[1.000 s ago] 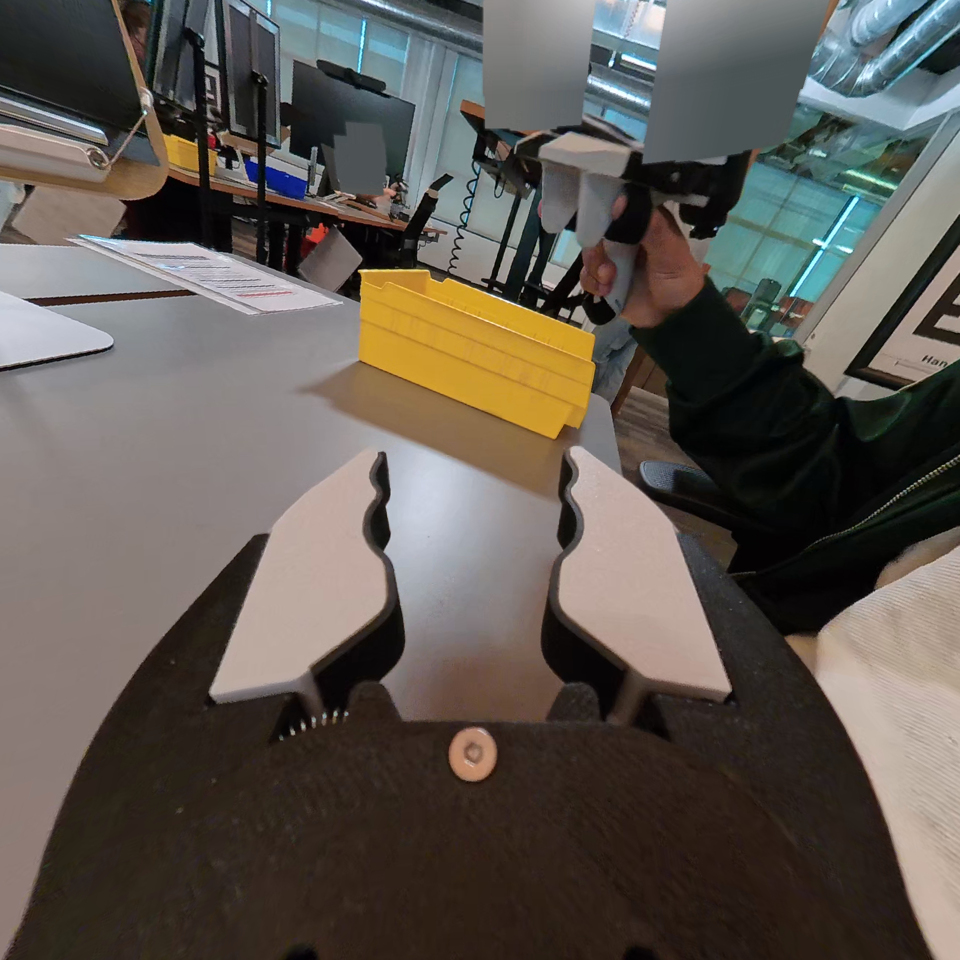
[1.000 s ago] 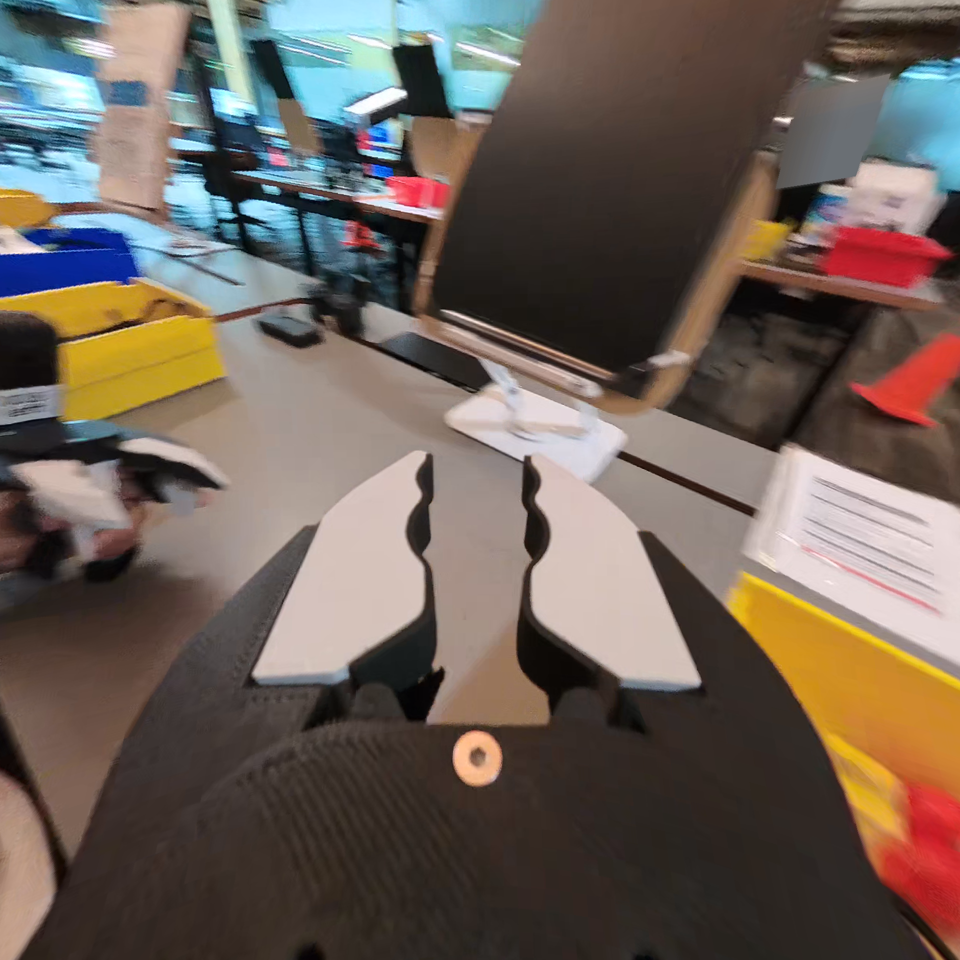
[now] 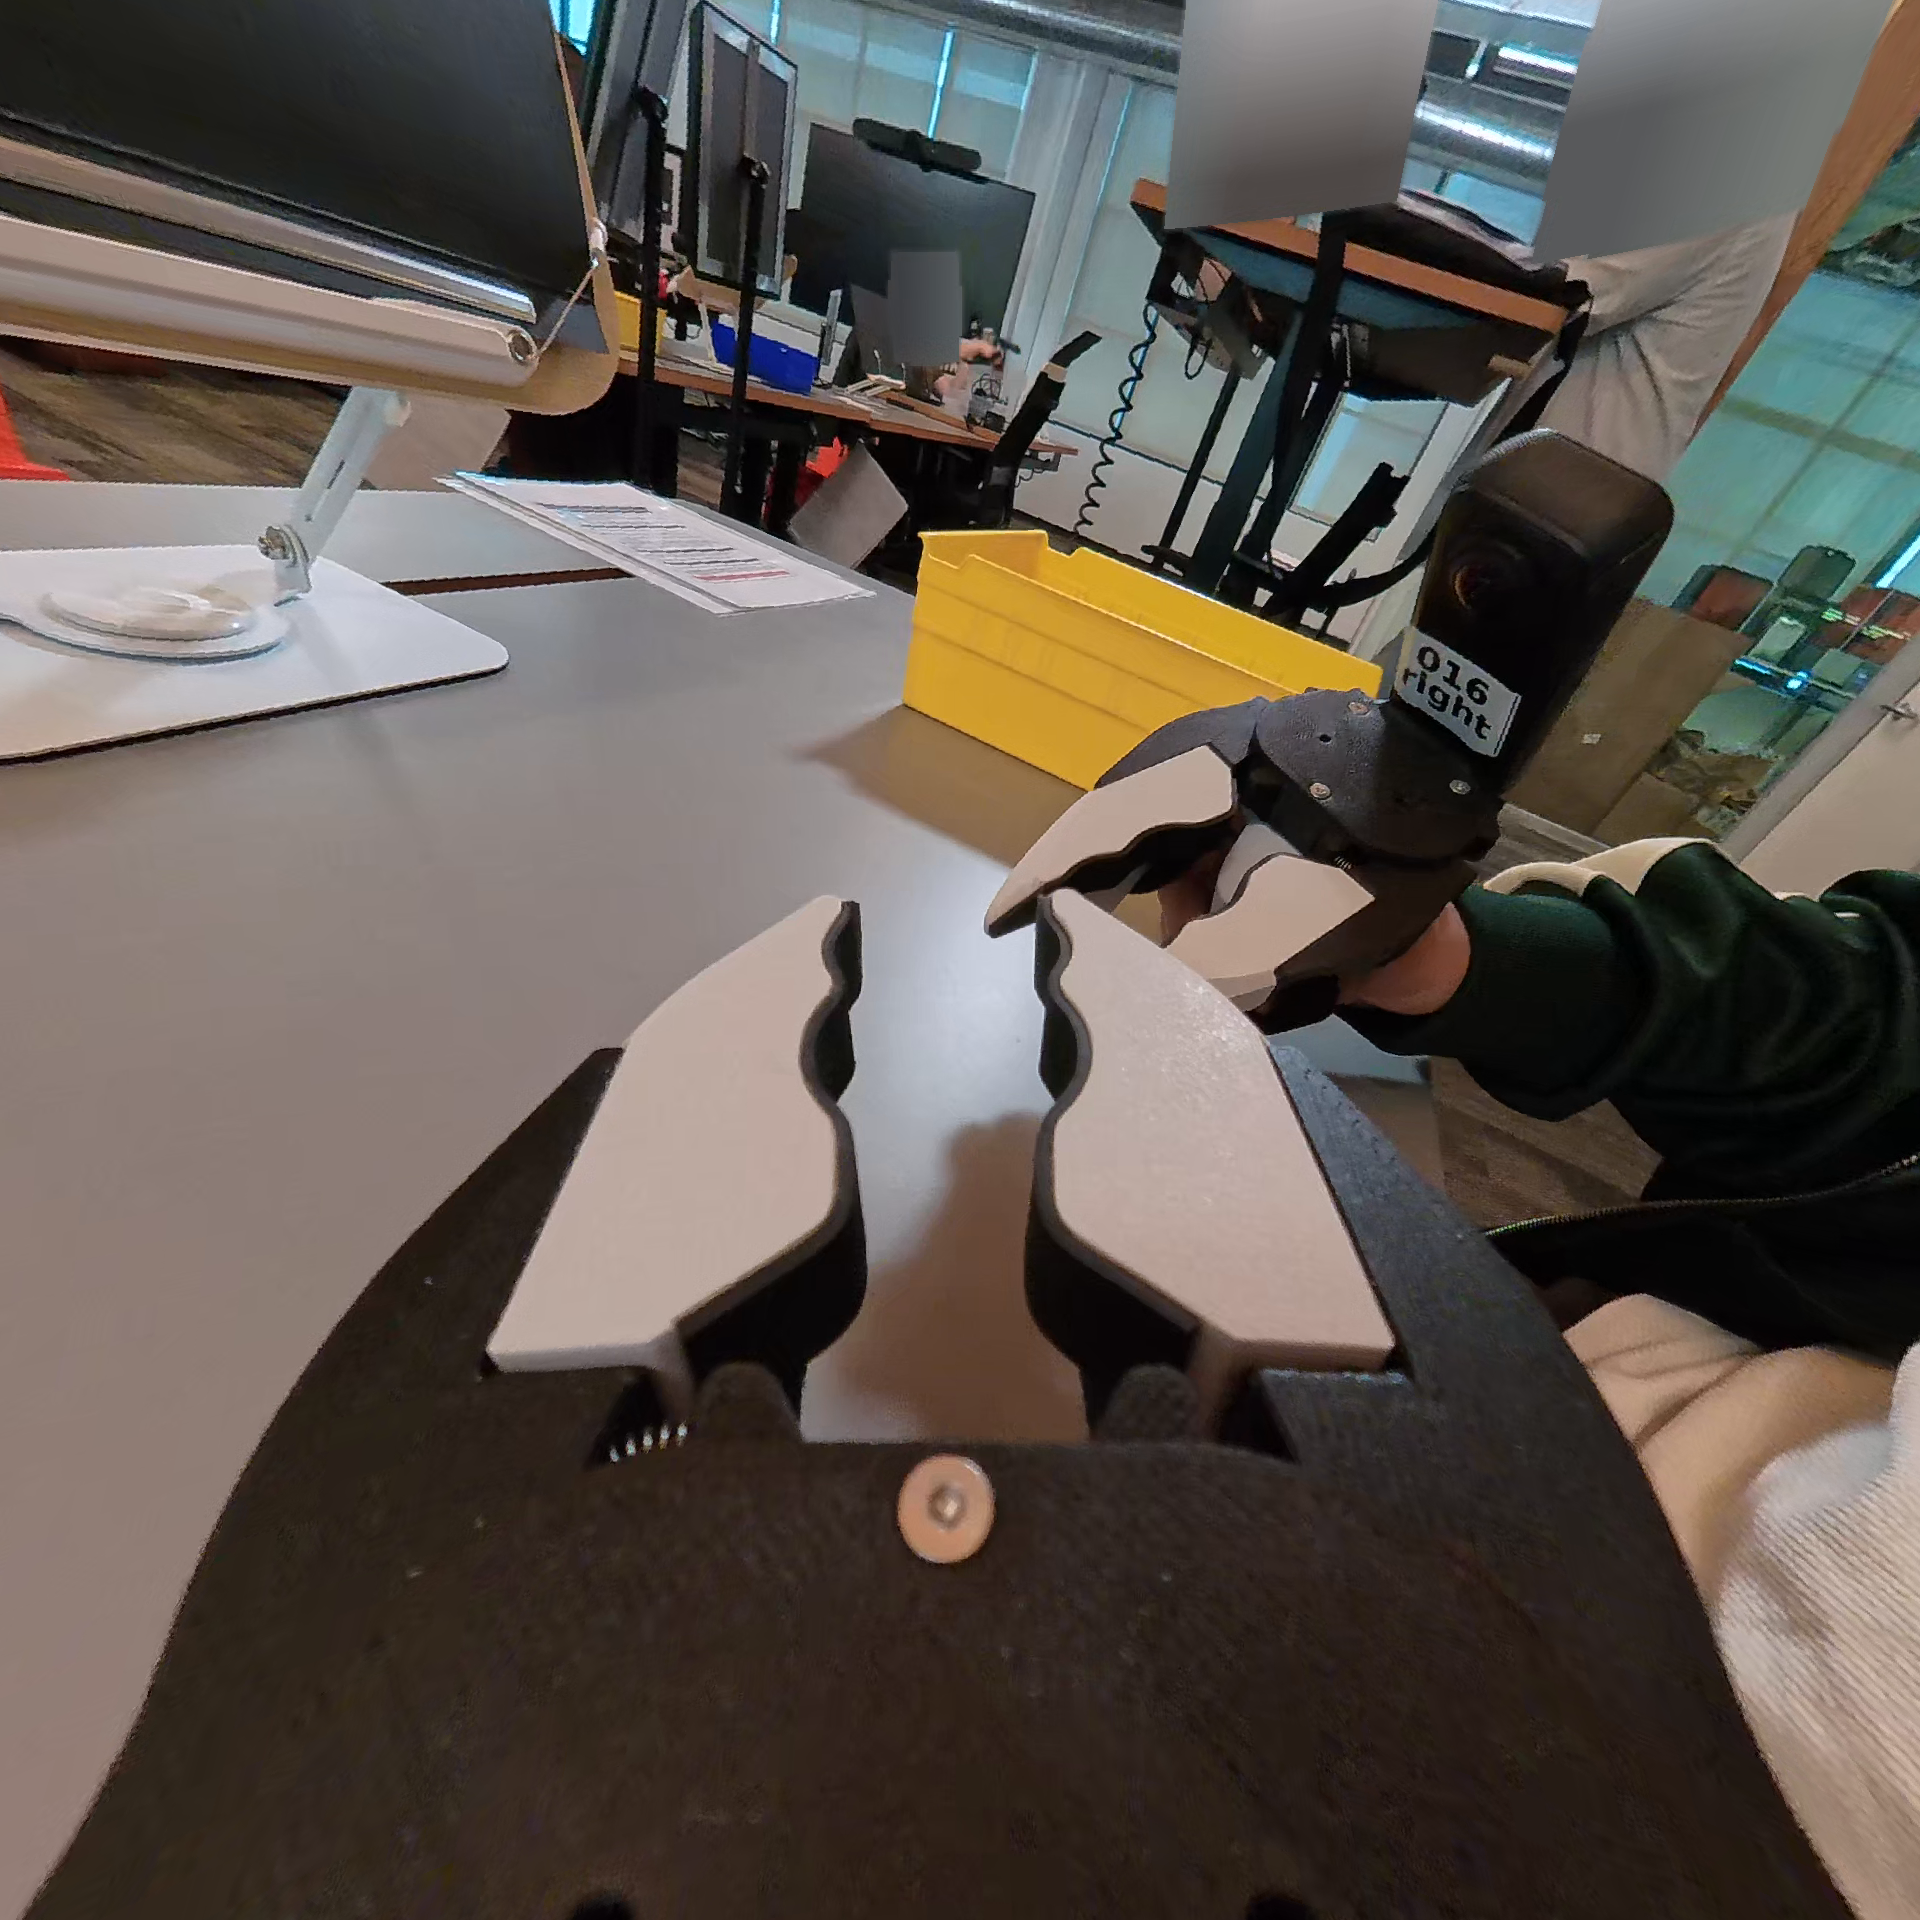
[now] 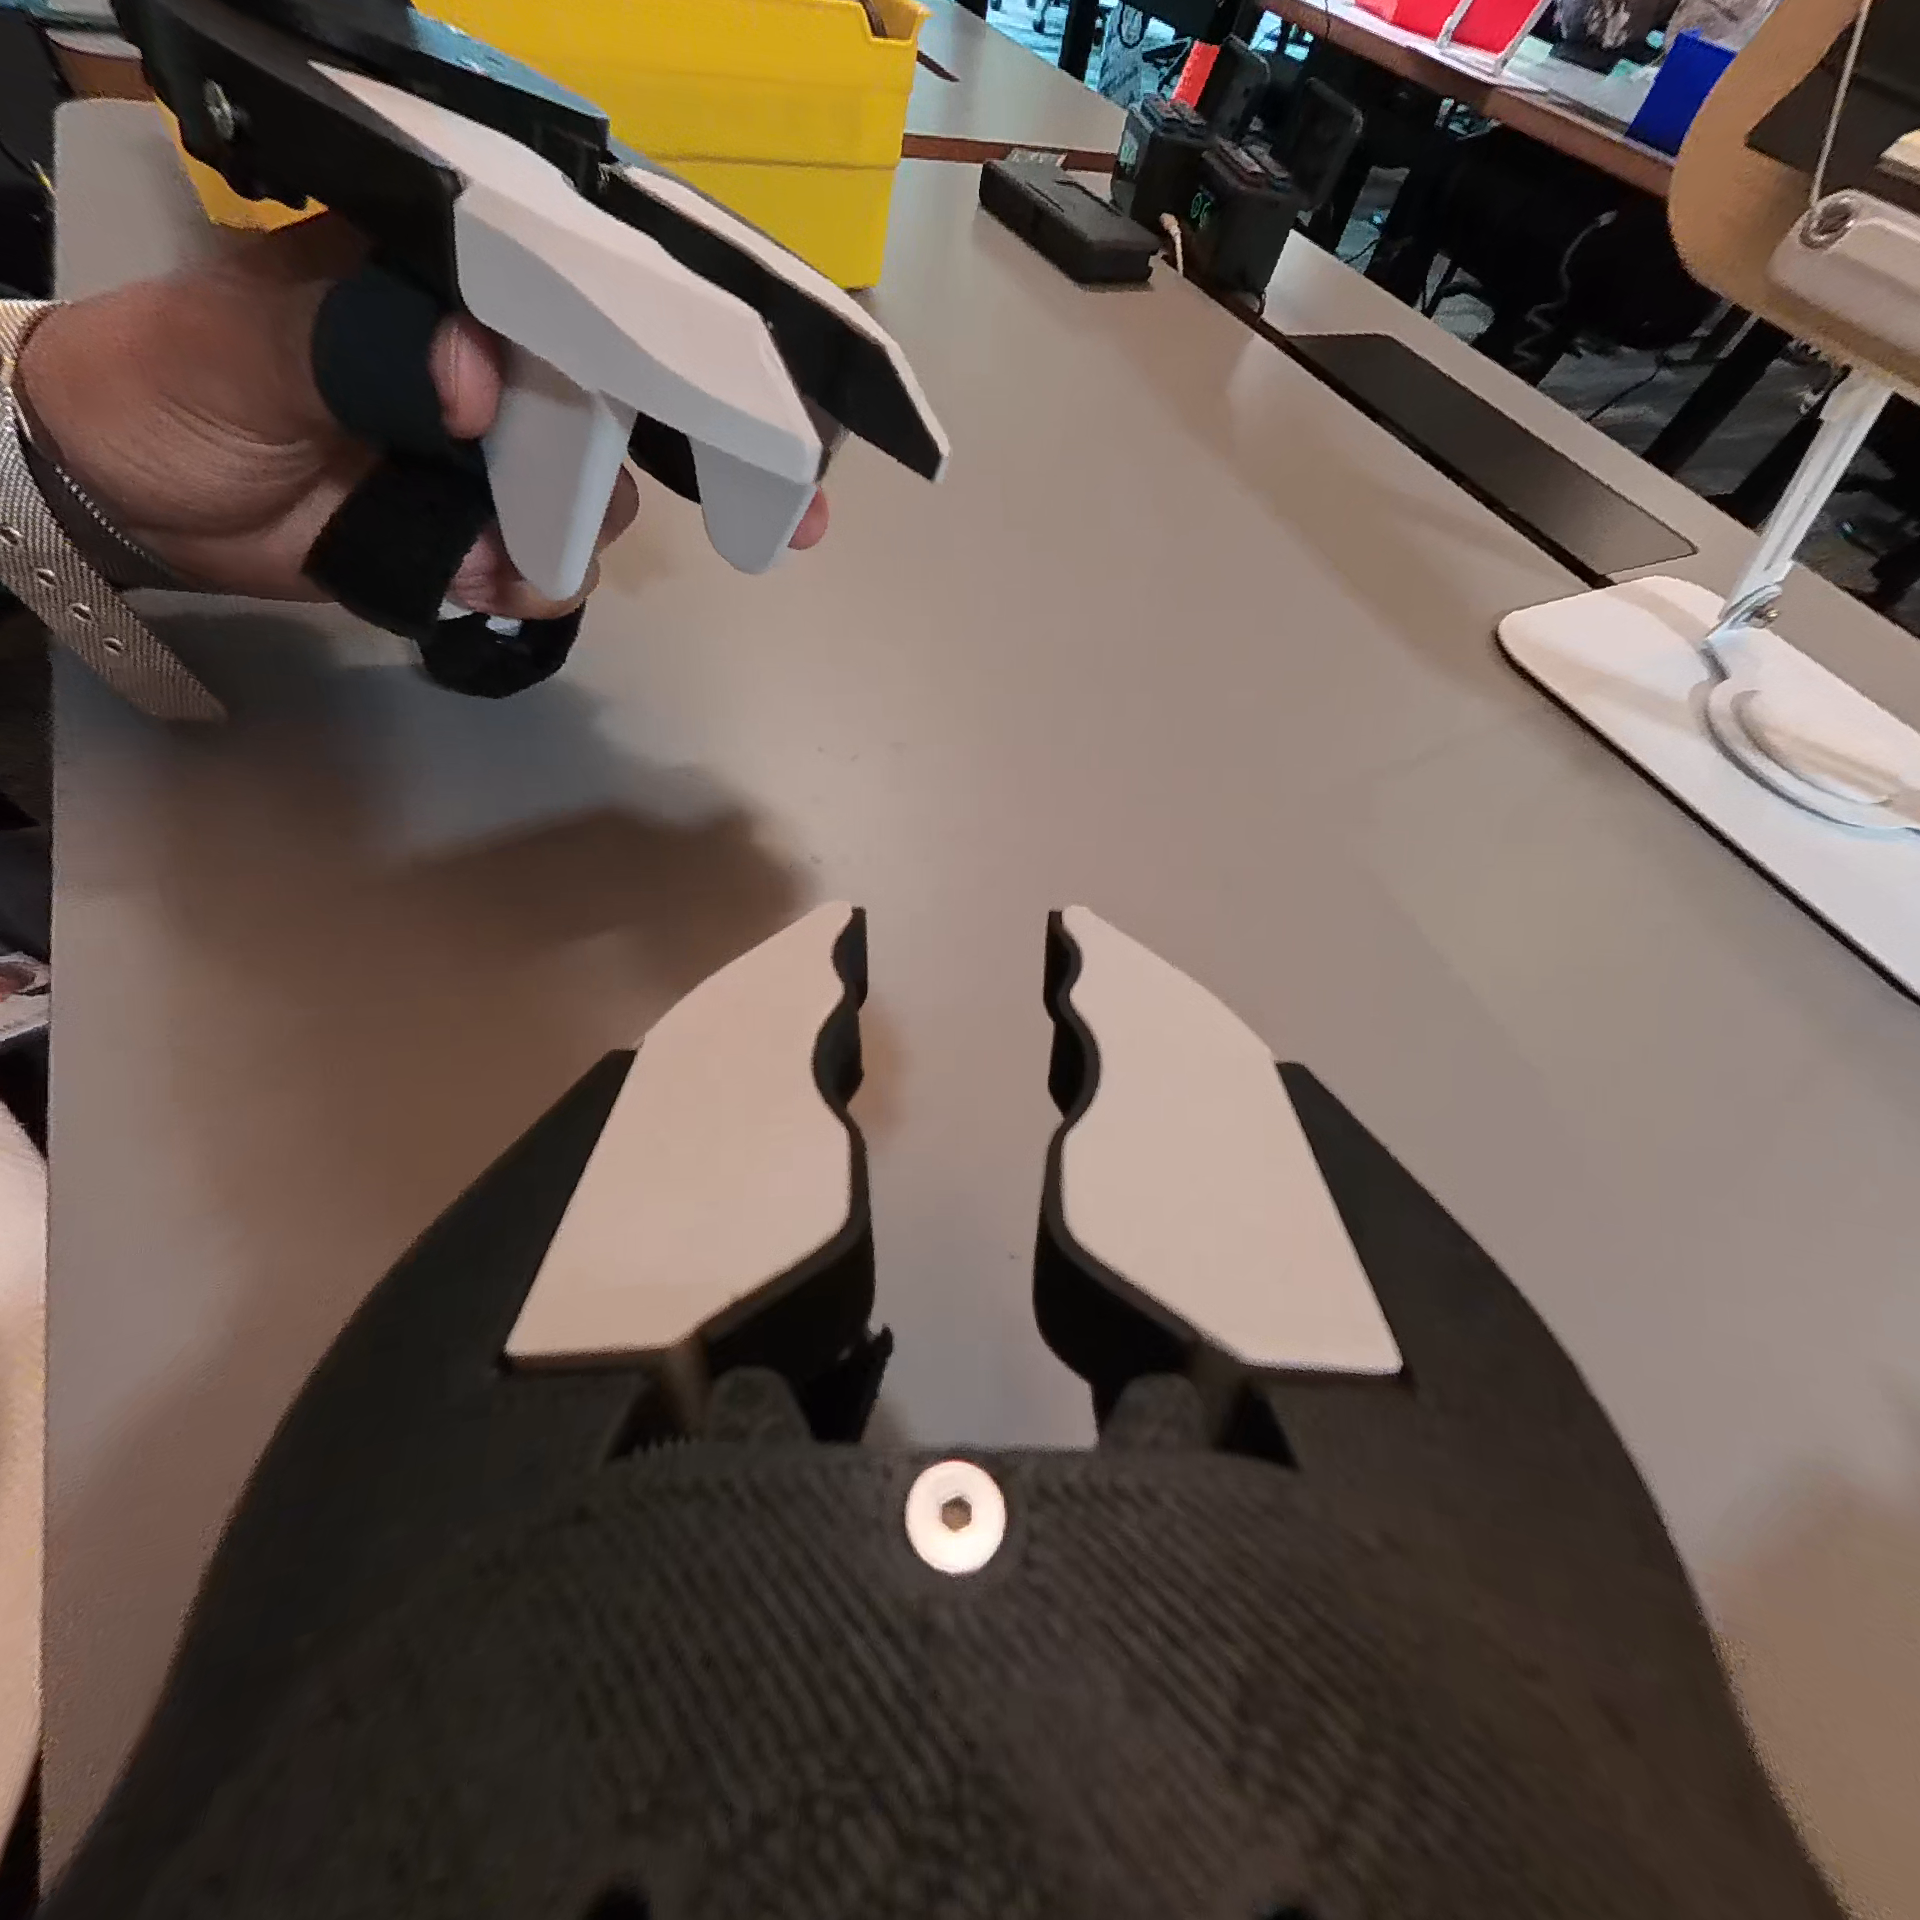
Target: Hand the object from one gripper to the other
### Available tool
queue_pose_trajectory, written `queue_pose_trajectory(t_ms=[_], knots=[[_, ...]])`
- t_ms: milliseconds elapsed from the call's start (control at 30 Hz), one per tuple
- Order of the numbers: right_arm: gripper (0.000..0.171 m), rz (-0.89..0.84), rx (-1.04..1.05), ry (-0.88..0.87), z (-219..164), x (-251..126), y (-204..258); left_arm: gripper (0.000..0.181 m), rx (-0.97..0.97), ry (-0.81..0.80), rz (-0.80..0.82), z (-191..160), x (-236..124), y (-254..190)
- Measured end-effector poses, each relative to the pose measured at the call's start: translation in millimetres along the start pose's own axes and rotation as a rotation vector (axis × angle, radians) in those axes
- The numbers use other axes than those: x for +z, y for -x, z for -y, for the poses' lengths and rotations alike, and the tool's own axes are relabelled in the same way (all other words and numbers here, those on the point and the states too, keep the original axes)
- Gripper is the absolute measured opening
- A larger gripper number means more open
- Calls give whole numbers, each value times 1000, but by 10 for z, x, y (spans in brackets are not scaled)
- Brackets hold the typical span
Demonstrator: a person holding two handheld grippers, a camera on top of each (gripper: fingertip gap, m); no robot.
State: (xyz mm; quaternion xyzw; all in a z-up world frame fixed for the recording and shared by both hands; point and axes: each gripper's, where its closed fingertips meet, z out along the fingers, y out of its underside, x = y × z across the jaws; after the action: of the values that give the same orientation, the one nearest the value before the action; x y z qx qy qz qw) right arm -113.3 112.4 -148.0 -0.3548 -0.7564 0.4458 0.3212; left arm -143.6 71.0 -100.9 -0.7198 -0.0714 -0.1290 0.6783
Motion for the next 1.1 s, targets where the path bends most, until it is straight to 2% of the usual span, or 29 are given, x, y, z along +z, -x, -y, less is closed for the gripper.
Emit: queue_pose_trajectory(t_ms=[633, 733, 767, 833, 967, 1033, 1100], knots=[[31, 30, 18, 43, -95, 64, 29, 32, -21, -1, 12, 13, -9, 48], [31, 31, 17, 43, -92, 61, 31, 32, -9, -14, 35, 140, -79, 71], [31, 31, 17, 41, -88, 60, 32, 25, -14, -25, 41, 255, -147, 69], [31, 32, 17, 37, -79, 52, 32, 12, -13, -80, 55, 645, -379, 73], [31, 40, 24, 29, -70, 50, 34, 22, 16, -90, 317, 1392, -1214, 463], [31, 46, 29, 31, -79, 60, 39, 27, 2, -51, 496, 1520, -1791, 752], [31, 50, 31, 35, -88, 68, 47, 27, -25, -7, 731, 1458, -2469, 1107]])
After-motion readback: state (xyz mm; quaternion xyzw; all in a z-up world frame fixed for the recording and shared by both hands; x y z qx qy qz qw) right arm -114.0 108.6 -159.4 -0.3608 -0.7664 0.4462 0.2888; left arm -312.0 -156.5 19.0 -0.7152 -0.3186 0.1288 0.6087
